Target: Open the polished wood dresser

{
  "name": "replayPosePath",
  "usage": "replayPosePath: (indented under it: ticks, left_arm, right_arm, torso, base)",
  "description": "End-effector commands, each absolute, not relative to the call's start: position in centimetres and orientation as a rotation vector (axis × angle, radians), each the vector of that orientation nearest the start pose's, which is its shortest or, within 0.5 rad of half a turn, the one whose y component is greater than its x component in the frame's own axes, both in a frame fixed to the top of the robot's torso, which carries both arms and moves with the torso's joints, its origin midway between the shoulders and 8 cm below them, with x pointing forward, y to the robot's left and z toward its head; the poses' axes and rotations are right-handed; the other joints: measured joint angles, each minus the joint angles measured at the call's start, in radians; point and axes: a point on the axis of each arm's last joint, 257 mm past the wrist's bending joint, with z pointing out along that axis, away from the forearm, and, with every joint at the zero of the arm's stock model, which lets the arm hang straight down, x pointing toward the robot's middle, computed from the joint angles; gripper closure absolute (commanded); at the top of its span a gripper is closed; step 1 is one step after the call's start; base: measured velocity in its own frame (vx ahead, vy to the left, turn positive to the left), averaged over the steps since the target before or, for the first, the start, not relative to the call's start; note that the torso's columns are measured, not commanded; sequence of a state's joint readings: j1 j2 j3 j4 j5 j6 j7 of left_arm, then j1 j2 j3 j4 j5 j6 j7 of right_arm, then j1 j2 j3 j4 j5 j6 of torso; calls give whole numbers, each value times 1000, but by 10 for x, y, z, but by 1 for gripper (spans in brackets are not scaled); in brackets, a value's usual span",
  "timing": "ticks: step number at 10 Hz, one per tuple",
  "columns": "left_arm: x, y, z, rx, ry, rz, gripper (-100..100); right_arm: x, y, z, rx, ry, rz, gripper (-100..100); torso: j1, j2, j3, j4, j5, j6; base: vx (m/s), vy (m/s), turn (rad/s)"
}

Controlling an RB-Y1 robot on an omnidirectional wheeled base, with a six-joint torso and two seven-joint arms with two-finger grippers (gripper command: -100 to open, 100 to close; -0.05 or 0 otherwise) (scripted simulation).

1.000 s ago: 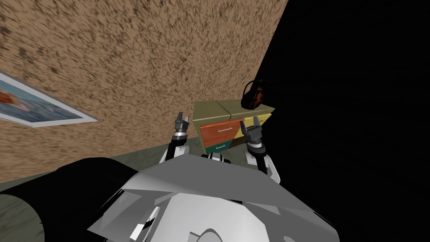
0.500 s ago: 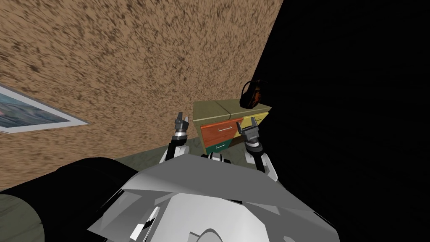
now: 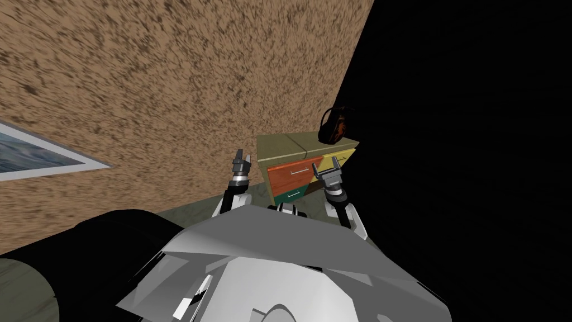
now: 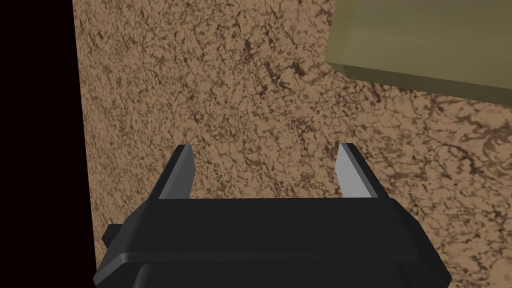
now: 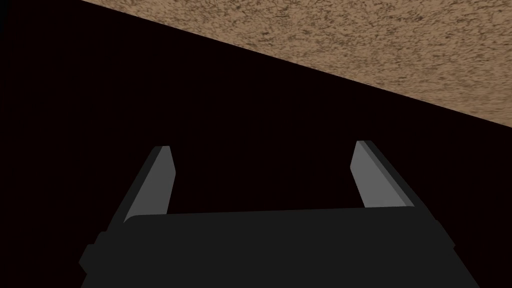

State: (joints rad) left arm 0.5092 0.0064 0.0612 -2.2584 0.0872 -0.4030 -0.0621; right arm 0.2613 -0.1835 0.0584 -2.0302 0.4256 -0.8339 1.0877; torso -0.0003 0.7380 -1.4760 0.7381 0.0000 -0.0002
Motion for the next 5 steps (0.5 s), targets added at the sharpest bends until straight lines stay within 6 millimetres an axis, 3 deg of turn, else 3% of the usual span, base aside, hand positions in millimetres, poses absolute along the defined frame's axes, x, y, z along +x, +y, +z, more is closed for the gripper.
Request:
replayPosePath:
  ticks: [1,5]
  left_arm:
    - [356,315,-6,-777,662,-1207,0]
    - [356,315,-6,-777,662,-1207,0]
  right_arm:
    - [350,-146,17,-421,628,228,-100]
    - [350,-146,17,-421,628,228,-100]
  torso:
    - [-1,-1,0,0,0,0]
    - [1,0,0,0,0,0]
  base:
    - [0,0,0]
    - [0,0,-1]
